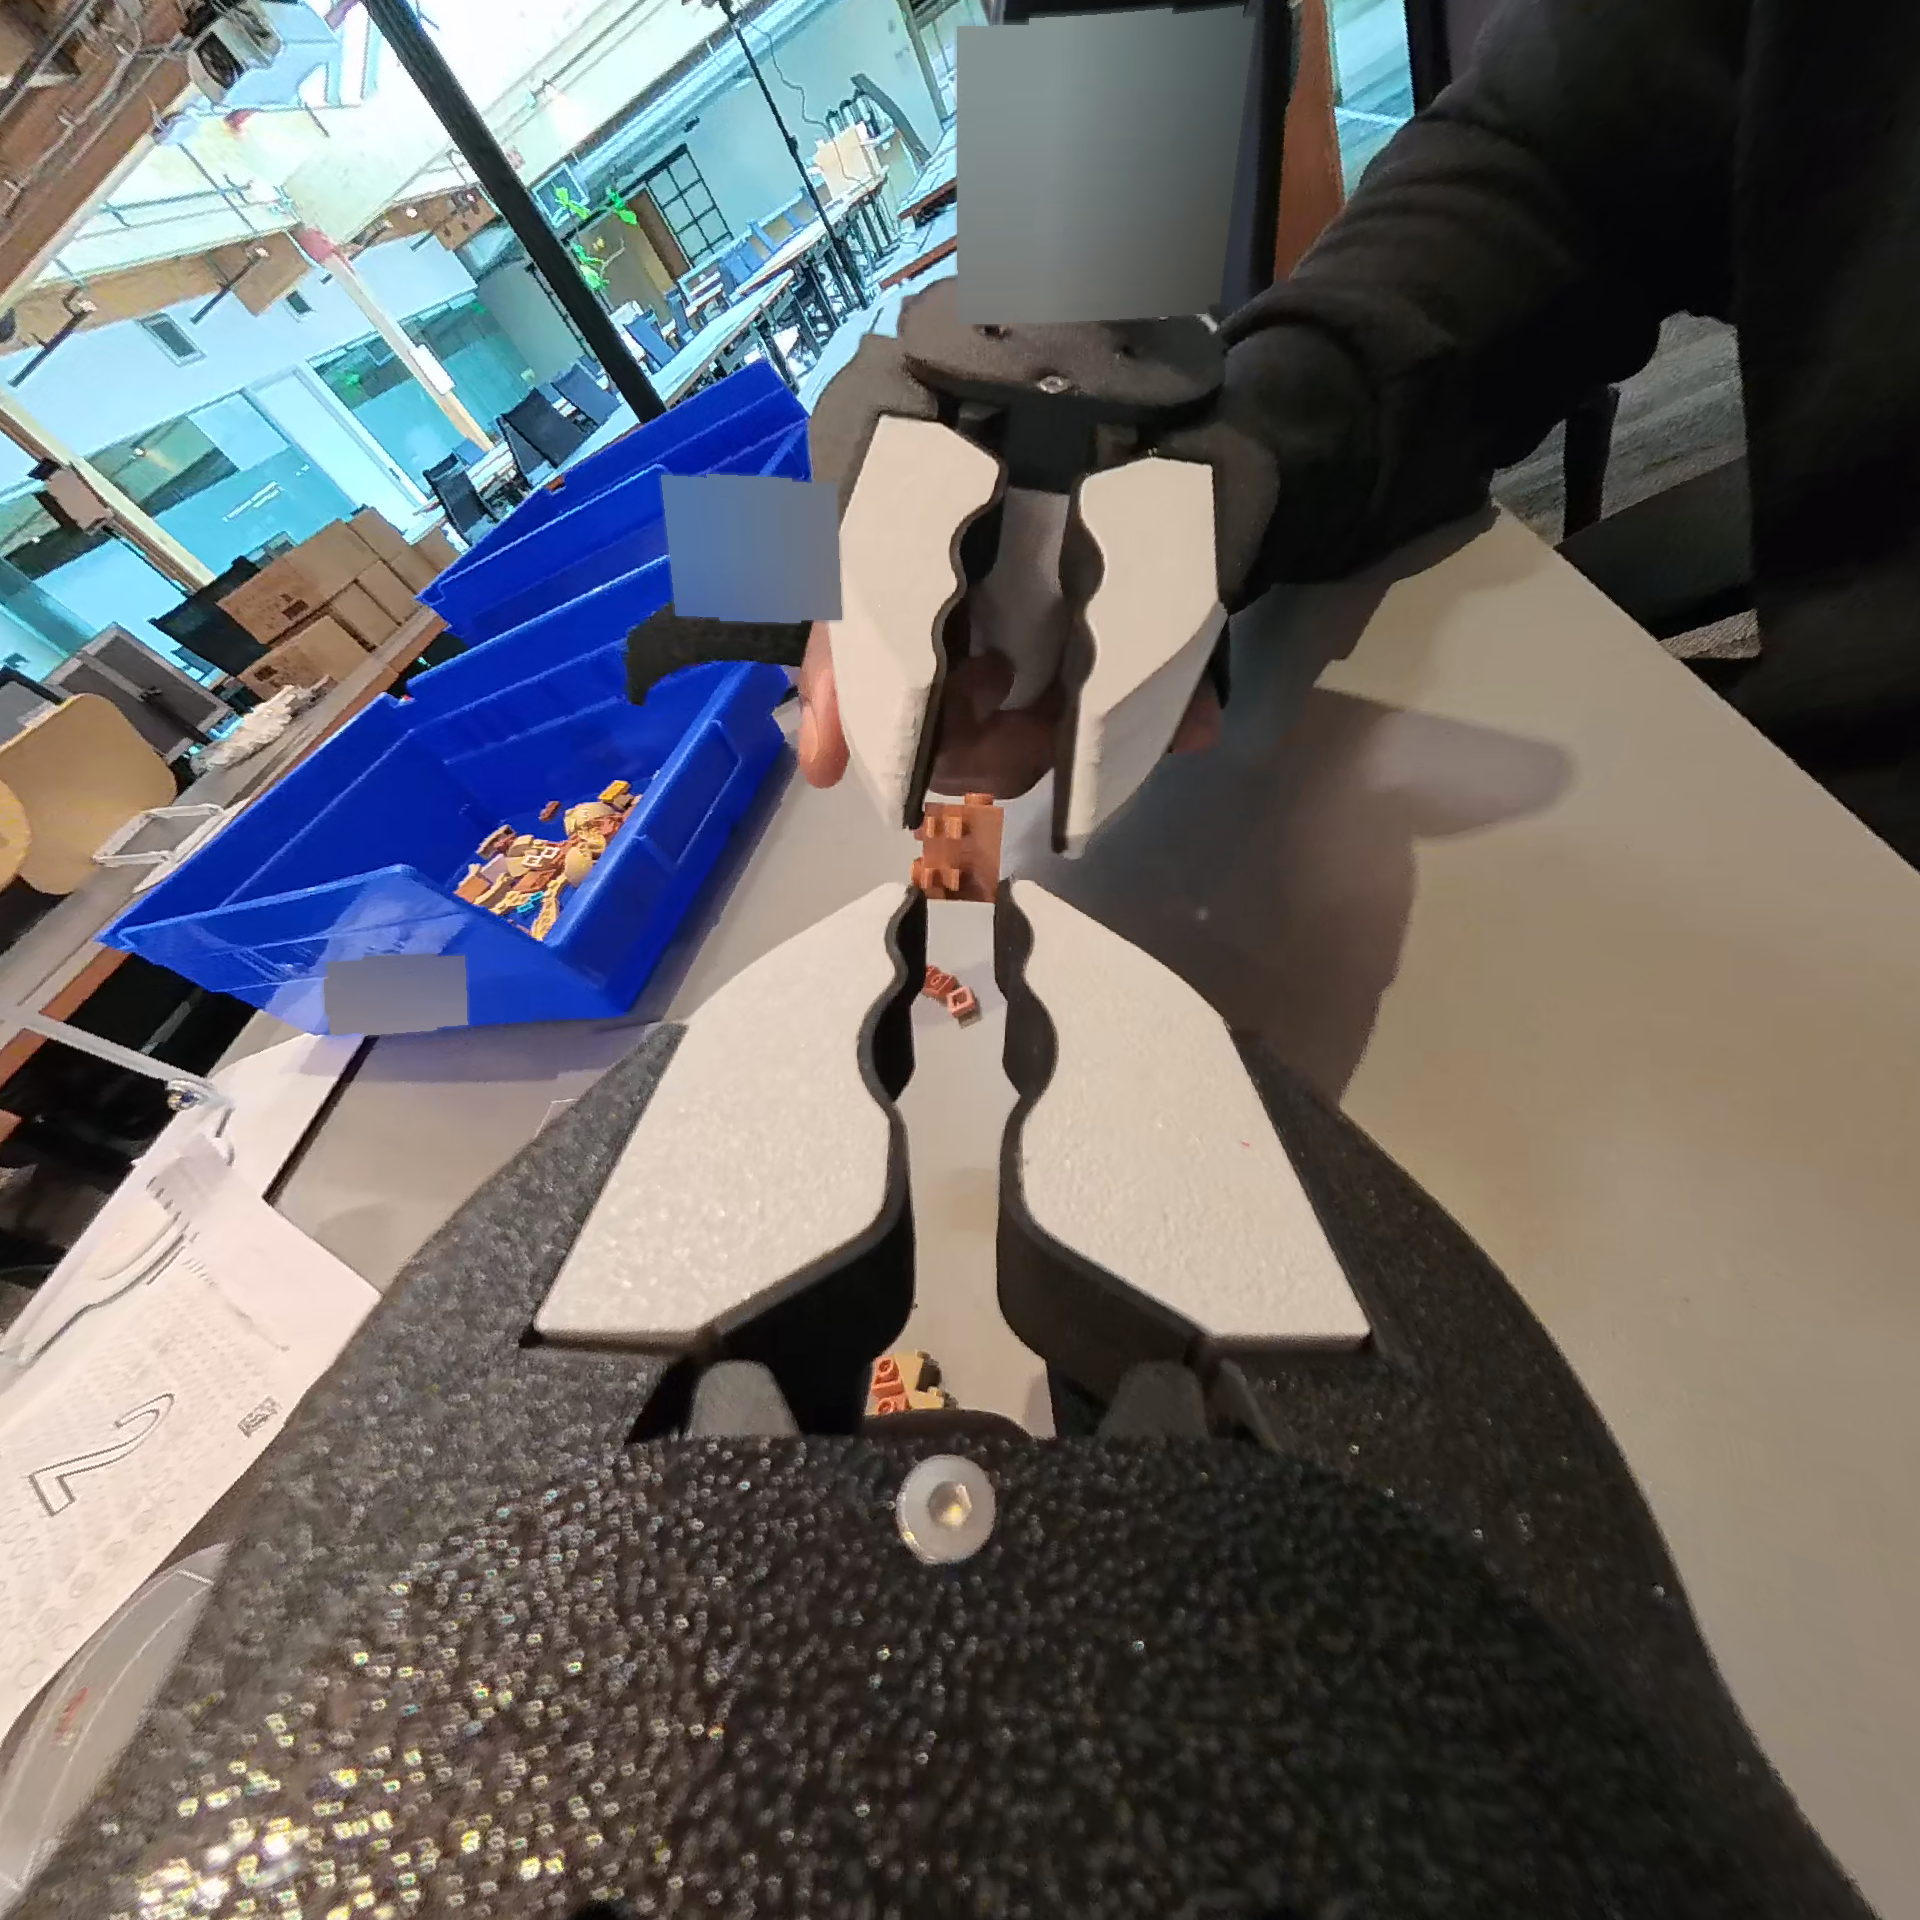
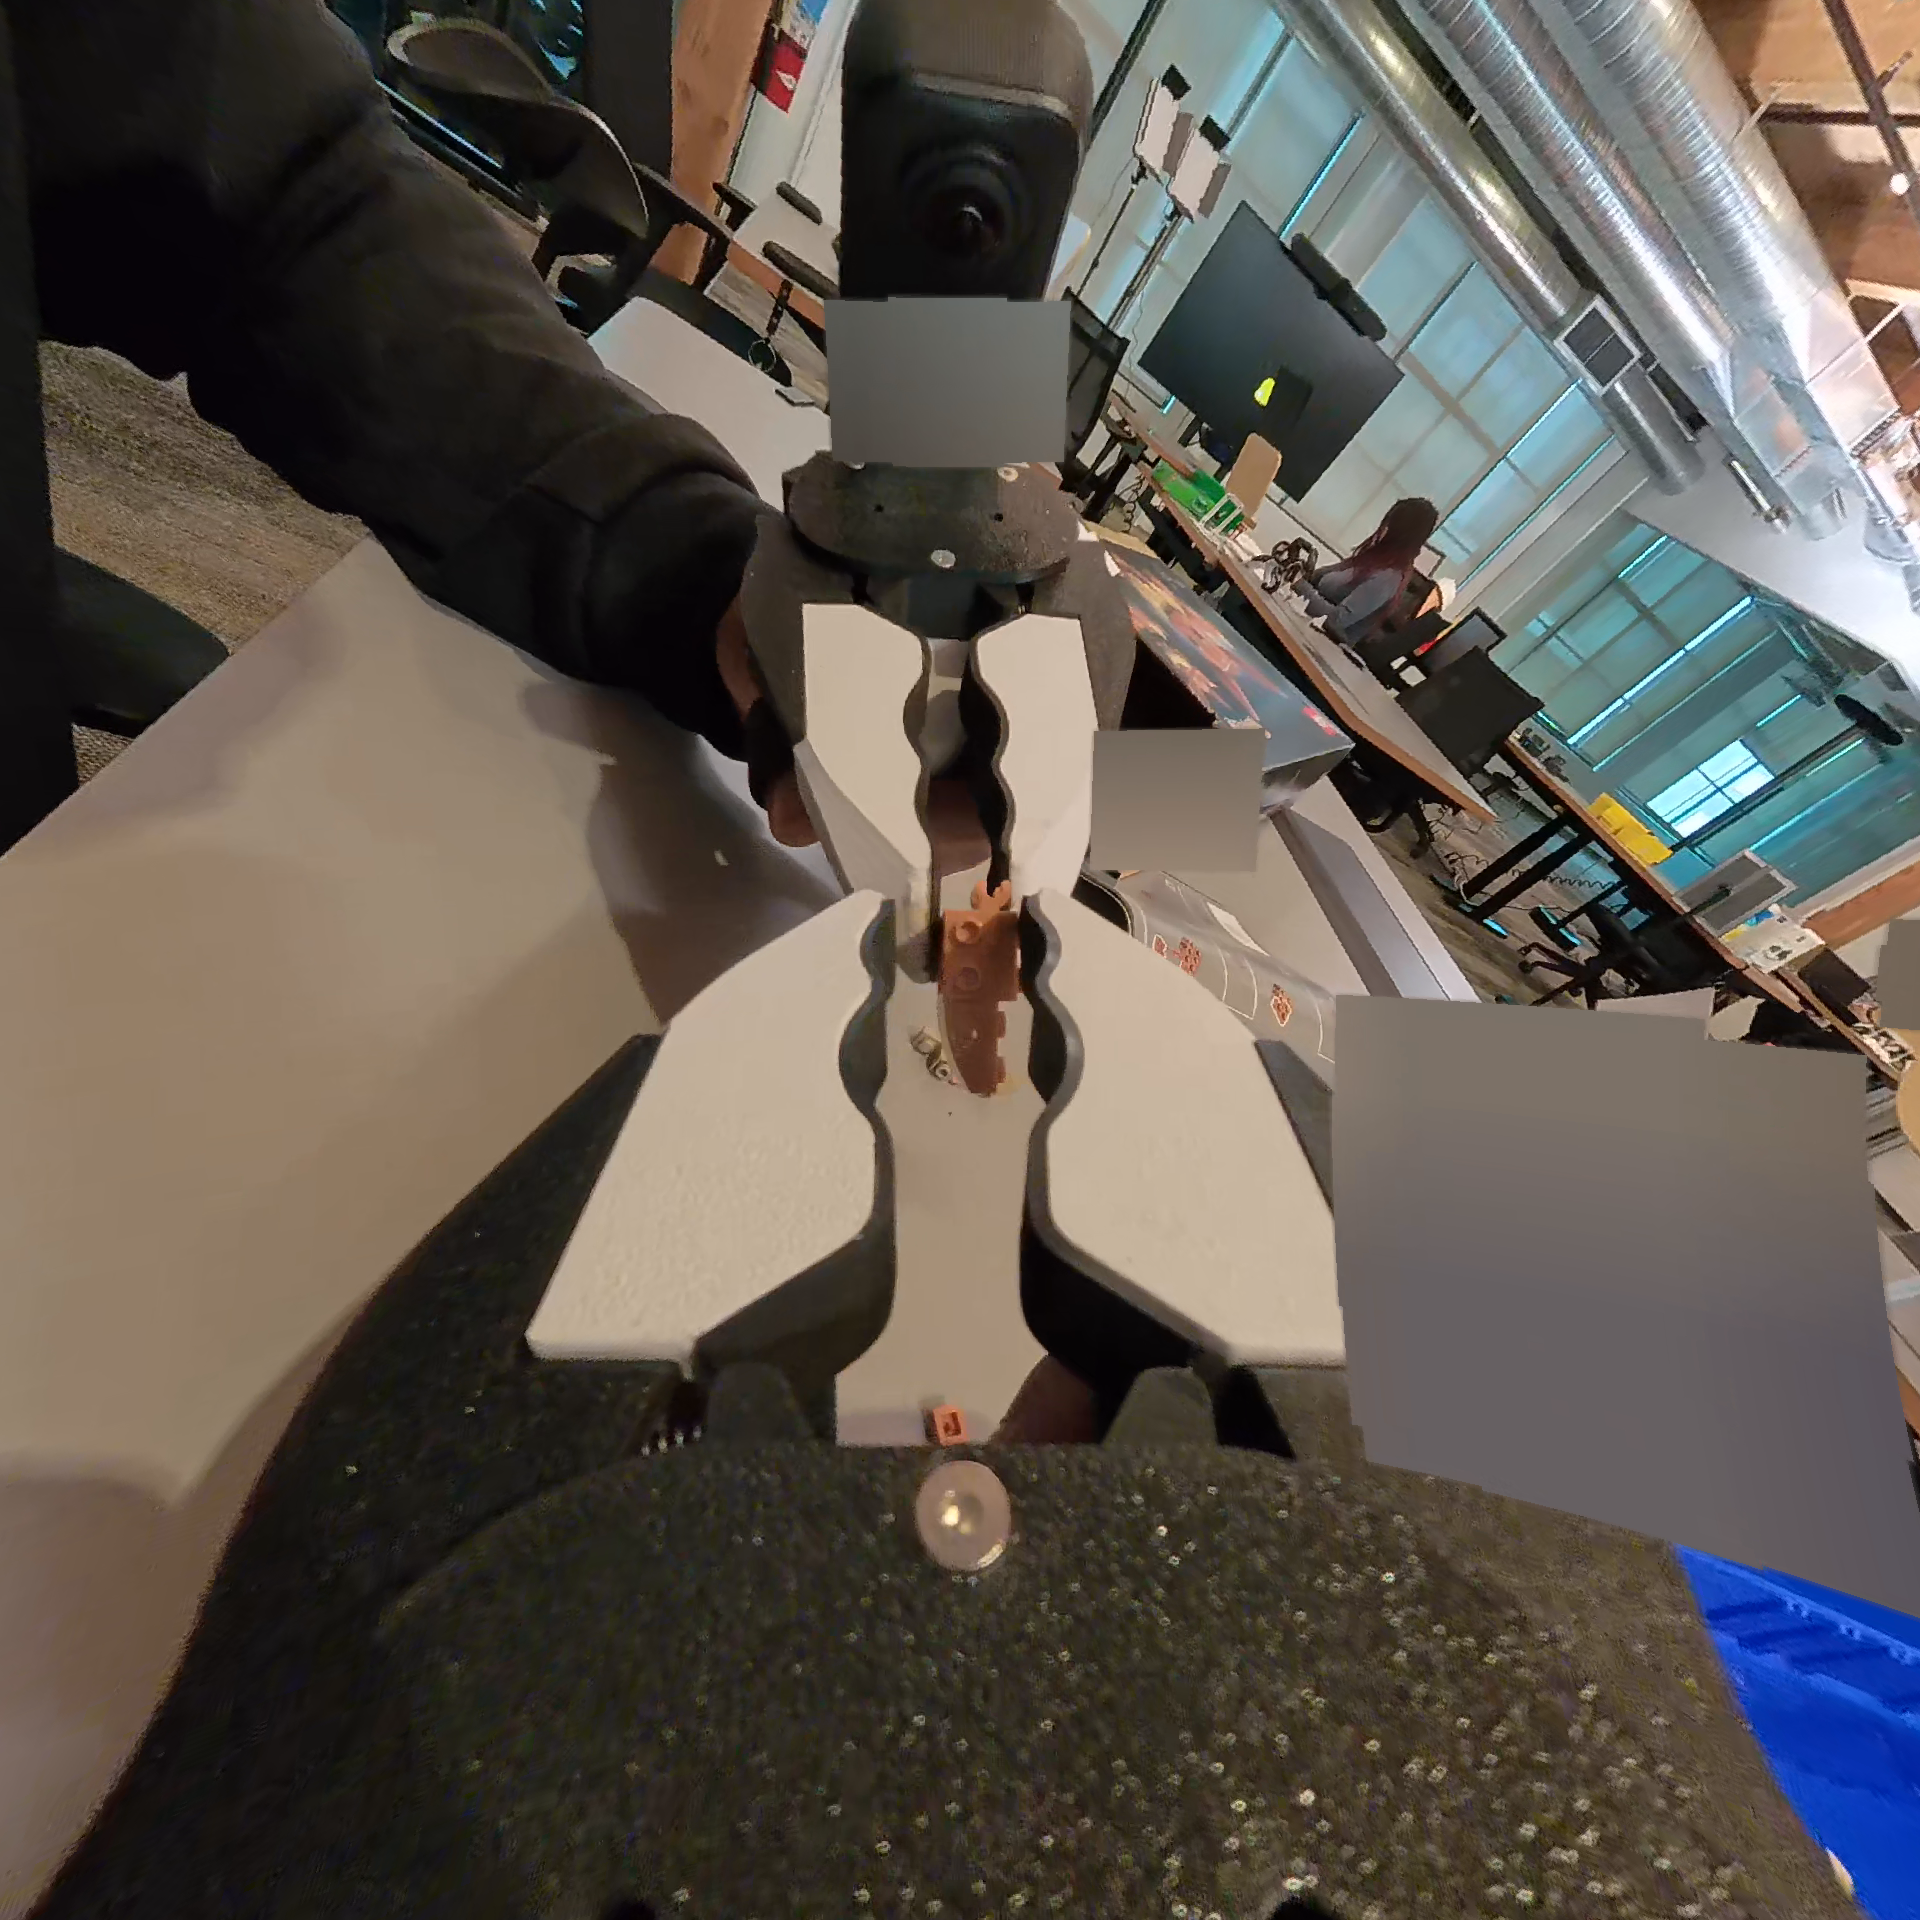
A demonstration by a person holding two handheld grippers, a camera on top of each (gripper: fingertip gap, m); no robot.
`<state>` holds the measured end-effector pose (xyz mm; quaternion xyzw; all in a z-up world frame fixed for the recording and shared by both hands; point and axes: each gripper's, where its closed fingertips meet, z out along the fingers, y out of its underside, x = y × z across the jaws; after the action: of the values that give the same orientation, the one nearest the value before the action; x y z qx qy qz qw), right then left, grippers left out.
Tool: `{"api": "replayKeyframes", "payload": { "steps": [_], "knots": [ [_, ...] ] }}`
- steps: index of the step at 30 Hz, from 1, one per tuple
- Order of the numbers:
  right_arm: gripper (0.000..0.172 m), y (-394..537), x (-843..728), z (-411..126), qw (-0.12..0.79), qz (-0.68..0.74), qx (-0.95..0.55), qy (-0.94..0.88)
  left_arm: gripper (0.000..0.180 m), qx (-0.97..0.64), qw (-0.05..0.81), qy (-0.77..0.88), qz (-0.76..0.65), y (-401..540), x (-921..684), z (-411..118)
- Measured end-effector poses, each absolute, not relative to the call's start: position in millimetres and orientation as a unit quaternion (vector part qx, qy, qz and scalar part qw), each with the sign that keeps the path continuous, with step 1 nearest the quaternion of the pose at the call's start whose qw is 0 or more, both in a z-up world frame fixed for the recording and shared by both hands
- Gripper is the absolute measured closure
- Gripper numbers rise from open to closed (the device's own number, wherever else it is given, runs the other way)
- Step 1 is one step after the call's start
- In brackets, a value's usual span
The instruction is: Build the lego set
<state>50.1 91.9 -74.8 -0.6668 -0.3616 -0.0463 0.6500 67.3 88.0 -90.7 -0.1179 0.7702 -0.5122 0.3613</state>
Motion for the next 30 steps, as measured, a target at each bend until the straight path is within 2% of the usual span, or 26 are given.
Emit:
{"api": "replayKeyframes", "payload": {
  "steps": [7, 12, 15, 29, 30],
  "knots": [
    [0.143, 90.8, 60.3, -74.1, 0.650, -0.054, -0.673, -0.349, 0.168, -0.114, 0.362, 0.761, -0.527, 88.4, 65.9, -85.7],
    [0.156, 89.9, 54.8, -76.0, 0.647, -0.064, -0.665, -0.366, 0.168, -0.104, 0.352, 0.758, -0.540, 84.3, 62.1, -85.6],
    [0.157, 88.9, 55.0, -75.6, 0.643, -0.051, -0.670, -0.367, 0.168, -0.105, 0.350, 0.755, -0.544, 83.1, 61.8, -85.0],
    [0.157, 89.1, 56.2, -78.8, 0.638, -0.040, -0.676, -0.367, 0.168, -0.084, 0.381, 0.763, -0.515, 84.4, 61.4, -85.8],
    [0.150, 90.1, 58.6, -82.3, 0.631, -0.039, -0.685, -0.363, 0.168, -0.080, 0.388, 0.765, -0.508, 85.3, 62.1, -87.2]
  ]
}}
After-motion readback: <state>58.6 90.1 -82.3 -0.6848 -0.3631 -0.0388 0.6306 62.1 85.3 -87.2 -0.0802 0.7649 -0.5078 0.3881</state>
